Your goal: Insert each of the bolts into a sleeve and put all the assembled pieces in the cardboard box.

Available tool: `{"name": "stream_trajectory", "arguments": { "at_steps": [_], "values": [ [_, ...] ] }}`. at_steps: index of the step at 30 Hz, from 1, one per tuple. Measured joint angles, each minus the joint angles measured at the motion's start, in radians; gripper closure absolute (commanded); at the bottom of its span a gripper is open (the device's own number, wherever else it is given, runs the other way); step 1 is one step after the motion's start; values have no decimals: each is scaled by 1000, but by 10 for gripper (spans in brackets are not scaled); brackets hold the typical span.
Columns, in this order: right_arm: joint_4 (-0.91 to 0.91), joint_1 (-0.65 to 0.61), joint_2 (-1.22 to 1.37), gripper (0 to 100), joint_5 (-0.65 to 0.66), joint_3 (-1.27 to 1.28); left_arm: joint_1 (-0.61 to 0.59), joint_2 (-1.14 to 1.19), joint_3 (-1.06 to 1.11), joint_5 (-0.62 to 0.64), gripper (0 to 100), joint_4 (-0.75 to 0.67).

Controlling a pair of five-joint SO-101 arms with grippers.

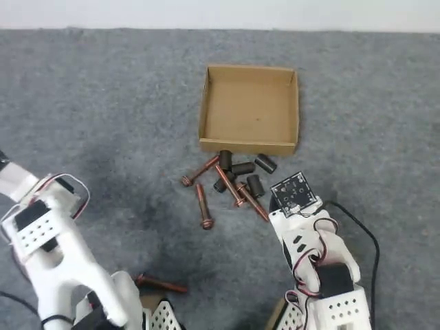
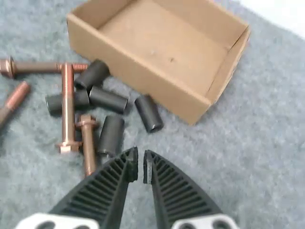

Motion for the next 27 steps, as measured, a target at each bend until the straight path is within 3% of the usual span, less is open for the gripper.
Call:
{"name": "stream_trajectory", "arguments": {
  "at_steps": [4,10,13,17,22,27],
  "values": [
    [-35,-3,68,993,0,-89,38,0,54,-5,905,-87],
    [-37,-55,456,993,0,-339,57,0,54,-2,904,-103],
    [44,-180,677,993,0,-480,43,0,54,-5,903,-106],
    [115,-434,872,985,0,-571,29,0,54,-5,902,-106],
    [91,-729,911,822,-8,-572,-15,0,54,-3,902,-118],
    [-35,-844,911,836,-118,-500,-60,0,54,52,902,-120]
  ]
}}
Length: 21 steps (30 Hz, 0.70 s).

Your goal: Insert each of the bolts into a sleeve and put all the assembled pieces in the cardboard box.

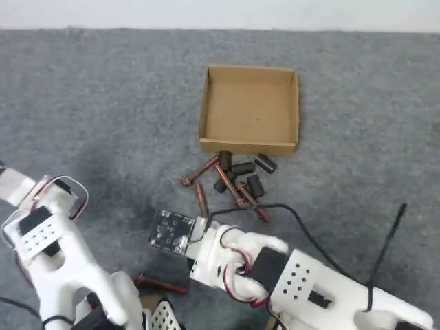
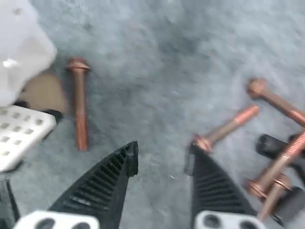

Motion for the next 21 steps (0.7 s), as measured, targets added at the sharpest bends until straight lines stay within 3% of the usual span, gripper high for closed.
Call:
{"name": "stream_trajectory", "arguments": {
  "at_steps": [5,12,21],
  "values": [
    [-149,-72,0,835,-54,109,-28,0,0,37,902,0],
    [-183,-170,0,815,-78,147,-28,15,-23,41,902,0],
    [-230,-261,23,815,-81,183,-29,288,-183,41,902,6]
  ]
}}
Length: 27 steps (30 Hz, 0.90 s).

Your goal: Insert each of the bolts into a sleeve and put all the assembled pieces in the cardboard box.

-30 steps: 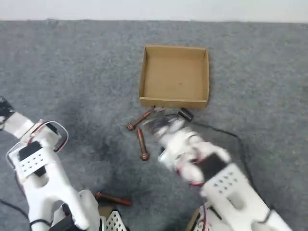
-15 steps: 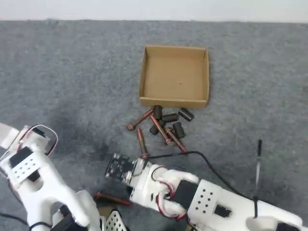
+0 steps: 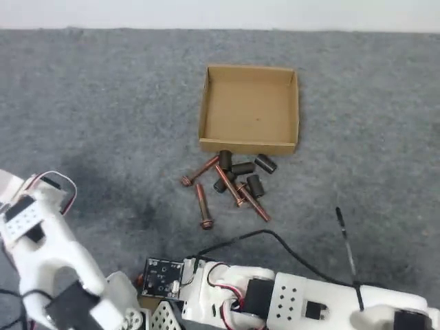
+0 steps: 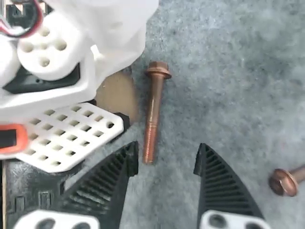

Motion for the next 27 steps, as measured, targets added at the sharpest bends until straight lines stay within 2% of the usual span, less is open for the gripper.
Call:
{"name": "stream_trajectory", "arguments": {
  "at_steps": [11,18,24,27],
  "values": [
    [-77,-8,384,816,0,-107,-25,29,-31,6,902,5],
    [-74,-8,454,820,0,-149,-29,29,-31,9,902,5],
    [-69,-6,497,933,2,-172,-31,31,-31,6,902,5],
    [-68,-6,511,943,3,-181,-31,31,-31,6,902,5]
  ]
}}
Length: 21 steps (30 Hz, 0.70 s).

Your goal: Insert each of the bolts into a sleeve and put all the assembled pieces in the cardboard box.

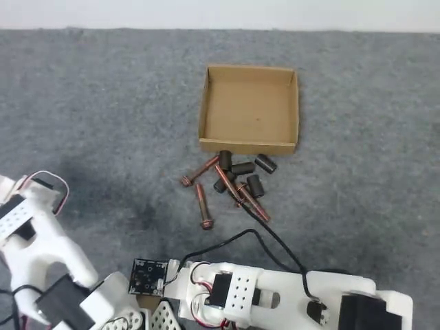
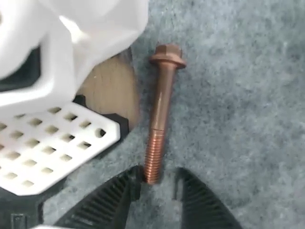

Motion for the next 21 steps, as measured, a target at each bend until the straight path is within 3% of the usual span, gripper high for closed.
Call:
{"name": "stream_trajectory", "arguments": {
  "at_steps": [7,21],
  "values": [
    [-20,0,17,859,0,-3,-2,0,0,0,902,0],
    [-38,2,18,909,-2,-5,-5,0,0,0,902,0]
  ]
}}
